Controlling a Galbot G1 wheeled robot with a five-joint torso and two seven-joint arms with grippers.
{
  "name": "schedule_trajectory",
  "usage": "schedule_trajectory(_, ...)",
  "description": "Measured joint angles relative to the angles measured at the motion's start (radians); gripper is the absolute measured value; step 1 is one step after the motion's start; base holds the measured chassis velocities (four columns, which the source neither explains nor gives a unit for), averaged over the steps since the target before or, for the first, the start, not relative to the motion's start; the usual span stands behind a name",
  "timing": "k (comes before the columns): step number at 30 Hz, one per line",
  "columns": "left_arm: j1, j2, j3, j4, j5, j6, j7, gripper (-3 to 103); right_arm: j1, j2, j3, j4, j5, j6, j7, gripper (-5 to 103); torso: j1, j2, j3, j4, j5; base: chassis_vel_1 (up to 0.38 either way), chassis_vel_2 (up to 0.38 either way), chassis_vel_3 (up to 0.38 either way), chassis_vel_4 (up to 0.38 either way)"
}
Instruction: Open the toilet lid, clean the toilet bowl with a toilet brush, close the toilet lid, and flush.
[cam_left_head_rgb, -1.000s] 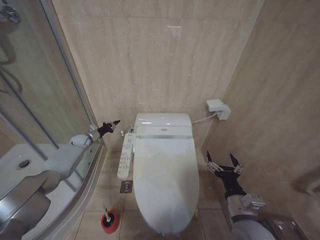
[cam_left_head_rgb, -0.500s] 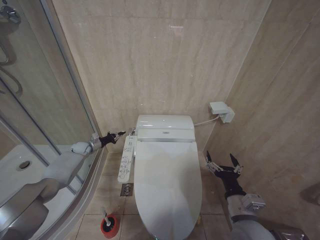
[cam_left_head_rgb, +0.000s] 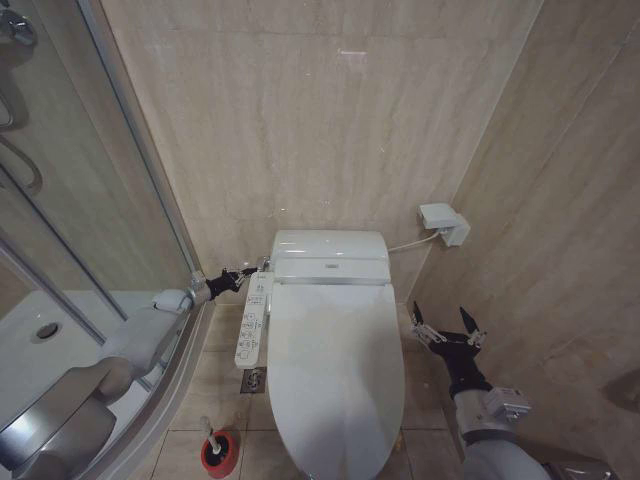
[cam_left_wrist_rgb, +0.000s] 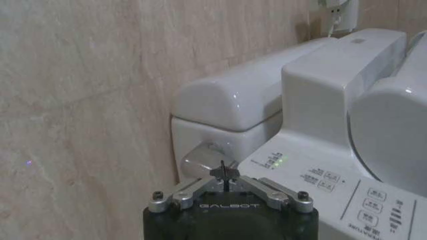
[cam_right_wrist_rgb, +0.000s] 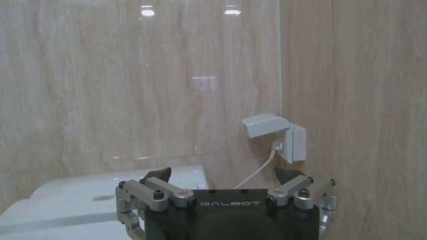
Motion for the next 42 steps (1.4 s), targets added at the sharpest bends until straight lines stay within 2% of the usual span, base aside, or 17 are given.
schedule_trajectory(14,-0.013,-0.008,0.015,0.001,0.002,0.001,-0.002,0,0.000,0.000,0.000,0.000,0.000,0.000,0.000,100,0.000,0.000,0.000,-0.0004,0.0001,-0.026,0.027,0.026,-0.027)
schedule_trajectory(24,-0.014,-0.002,0.035,-0.007,0.011,-0.007,0.015,0,0.000,0.000,0.000,0.000,0.000,0.000,0.000,100,0.000,0.000,0.000,0.0002,0.0002,-0.082,0.071,0.088,-0.077)
schedule_trajectory(29,-0.024,-0.006,0.039,0.004,0.016,-0.004,0.028,0,0.000,0.000,0.000,0.000,0.000,0.000,0.000,100,0.000,0.000,0.000,-0.0002,0.0002,0.014,-0.017,-0.016,0.016)
schedule_trajectory(42,-0.003,-0.035,0.017,0.037,0.034,0.003,0.028,0,0.000,0.000,0.000,0.000,0.000,0.000,0.000,100,-0.001,0.000,-0.001,-0.0001,0.0006,0.003,-0.003,-0.004,0.002)
